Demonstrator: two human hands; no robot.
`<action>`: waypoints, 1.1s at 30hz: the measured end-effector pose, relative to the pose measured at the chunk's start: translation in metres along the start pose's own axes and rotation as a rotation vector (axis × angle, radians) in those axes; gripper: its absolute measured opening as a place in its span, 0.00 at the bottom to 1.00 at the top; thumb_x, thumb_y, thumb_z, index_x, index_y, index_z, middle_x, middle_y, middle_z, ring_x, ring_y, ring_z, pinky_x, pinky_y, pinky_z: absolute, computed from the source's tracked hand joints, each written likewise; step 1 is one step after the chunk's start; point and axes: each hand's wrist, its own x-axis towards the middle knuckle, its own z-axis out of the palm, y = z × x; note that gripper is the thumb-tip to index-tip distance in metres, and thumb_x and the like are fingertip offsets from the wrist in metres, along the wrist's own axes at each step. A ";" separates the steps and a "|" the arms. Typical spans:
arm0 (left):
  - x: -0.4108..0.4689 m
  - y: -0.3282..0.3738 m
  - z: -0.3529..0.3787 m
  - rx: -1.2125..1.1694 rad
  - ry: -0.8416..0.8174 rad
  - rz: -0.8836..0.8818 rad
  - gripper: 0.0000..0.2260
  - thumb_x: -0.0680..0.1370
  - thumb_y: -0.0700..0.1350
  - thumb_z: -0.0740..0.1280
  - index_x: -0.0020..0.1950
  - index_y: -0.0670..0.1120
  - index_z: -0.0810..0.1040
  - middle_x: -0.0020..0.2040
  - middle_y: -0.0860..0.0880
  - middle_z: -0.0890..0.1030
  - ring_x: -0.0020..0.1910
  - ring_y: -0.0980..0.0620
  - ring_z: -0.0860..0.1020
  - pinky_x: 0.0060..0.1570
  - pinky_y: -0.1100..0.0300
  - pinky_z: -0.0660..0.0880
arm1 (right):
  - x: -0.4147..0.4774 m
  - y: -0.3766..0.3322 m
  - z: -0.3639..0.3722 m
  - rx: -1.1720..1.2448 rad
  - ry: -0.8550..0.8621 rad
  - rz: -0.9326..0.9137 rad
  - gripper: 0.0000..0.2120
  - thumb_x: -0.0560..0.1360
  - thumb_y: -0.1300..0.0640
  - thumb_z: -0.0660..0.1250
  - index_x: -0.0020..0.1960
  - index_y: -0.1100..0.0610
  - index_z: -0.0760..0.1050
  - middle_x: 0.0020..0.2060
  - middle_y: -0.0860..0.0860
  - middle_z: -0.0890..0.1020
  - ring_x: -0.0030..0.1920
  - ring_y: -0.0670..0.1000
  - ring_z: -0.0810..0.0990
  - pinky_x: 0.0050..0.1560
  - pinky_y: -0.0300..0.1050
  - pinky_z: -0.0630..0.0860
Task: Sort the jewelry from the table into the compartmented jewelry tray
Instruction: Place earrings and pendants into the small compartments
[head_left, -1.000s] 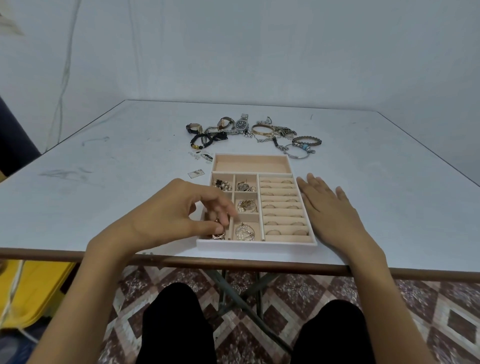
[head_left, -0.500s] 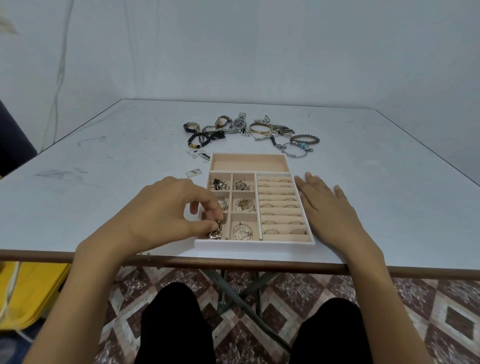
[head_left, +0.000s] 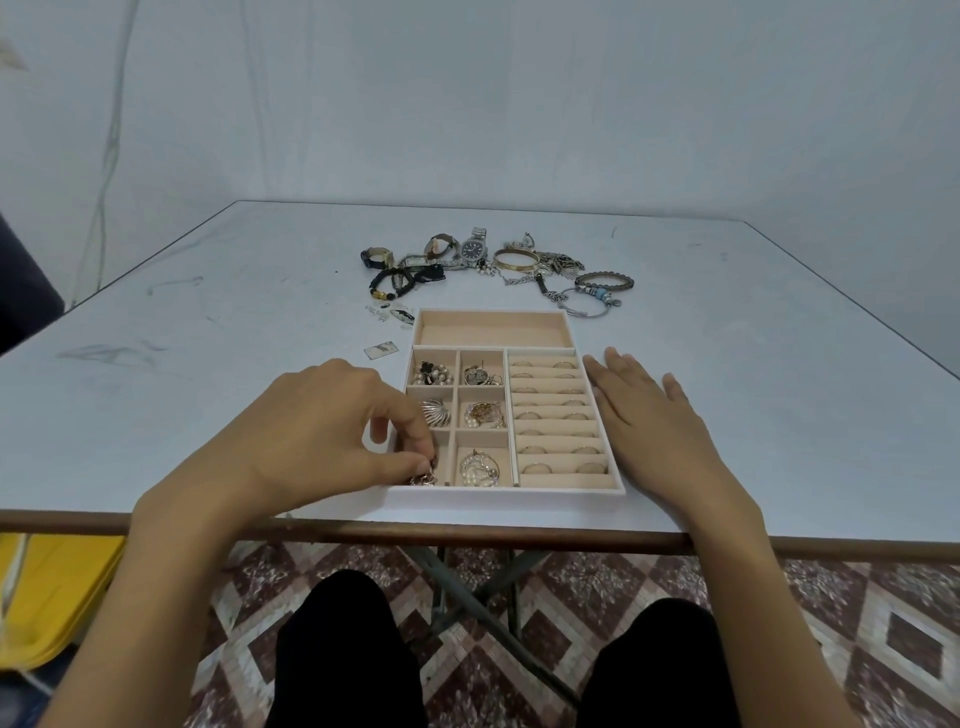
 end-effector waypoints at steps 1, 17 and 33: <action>0.001 -0.001 0.000 -0.013 -0.007 0.010 0.02 0.71 0.58 0.72 0.42 0.63 0.81 0.39 0.64 0.80 0.49 0.65 0.72 0.42 0.60 0.73 | 0.000 0.000 0.000 0.000 0.001 -0.002 0.23 0.84 0.49 0.42 0.79 0.48 0.49 0.78 0.48 0.49 0.78 0.46 0.46 0.76 0.50 0.41; 0.092 -0.083 0.015 -0.040 0.081 -0.244 0.13 0.76 0.45 0.68 0.59 0.55 0.77 0.60 0.52 0.75 0.56 0.52 0.74 0.53 0.51 0.72 | 0.056 0.015 -0.045 0.364 -0.038 -0.017 0.15 0.79 0.57 0.61 0.64 0.50 0.75 0.58 0.50 0.78 0.51 0.48 0.74 0.54 0.43 0.67; 0.165 -0.100 0.018 -0.145 -0.057 -0.289 0.08 0.70 0.50 0.65 0.45 0.62 0.77 0.51 0.56 0.77 0.53 0.50 0.76 0.59 0.48 0.73 | 0.151 -0.023 -0.051 0.301 -0.185 0.085 0.09 0.75 0.59 0.65 0.46 0.66 0.78 0.32 0.58 0.79 0.27 0.53 0.75 0.25 0.37 0.67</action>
